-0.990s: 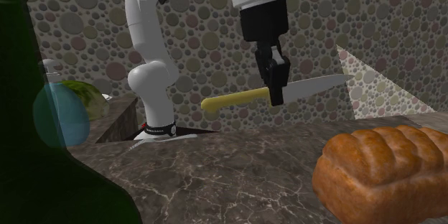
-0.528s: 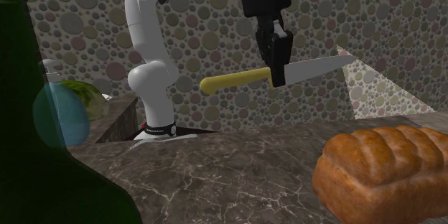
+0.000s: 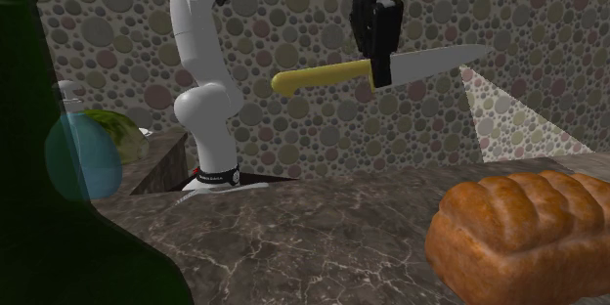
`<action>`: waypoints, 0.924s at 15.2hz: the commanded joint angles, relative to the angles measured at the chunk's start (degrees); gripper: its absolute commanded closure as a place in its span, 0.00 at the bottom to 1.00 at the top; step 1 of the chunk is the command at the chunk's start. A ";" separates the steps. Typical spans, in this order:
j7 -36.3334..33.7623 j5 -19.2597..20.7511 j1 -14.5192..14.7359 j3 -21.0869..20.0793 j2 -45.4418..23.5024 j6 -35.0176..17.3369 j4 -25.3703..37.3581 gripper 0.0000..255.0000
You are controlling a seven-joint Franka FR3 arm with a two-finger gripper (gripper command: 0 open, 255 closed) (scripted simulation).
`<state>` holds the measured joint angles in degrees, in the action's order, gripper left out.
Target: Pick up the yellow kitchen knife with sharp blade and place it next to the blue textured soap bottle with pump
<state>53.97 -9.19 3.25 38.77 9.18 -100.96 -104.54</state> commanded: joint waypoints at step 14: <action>-0.88 -1.73 0.08 0.95 -3.08 11.41 13.76 1.00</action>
<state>53.08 -10.79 3.34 39.64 6.31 -90.04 -91.41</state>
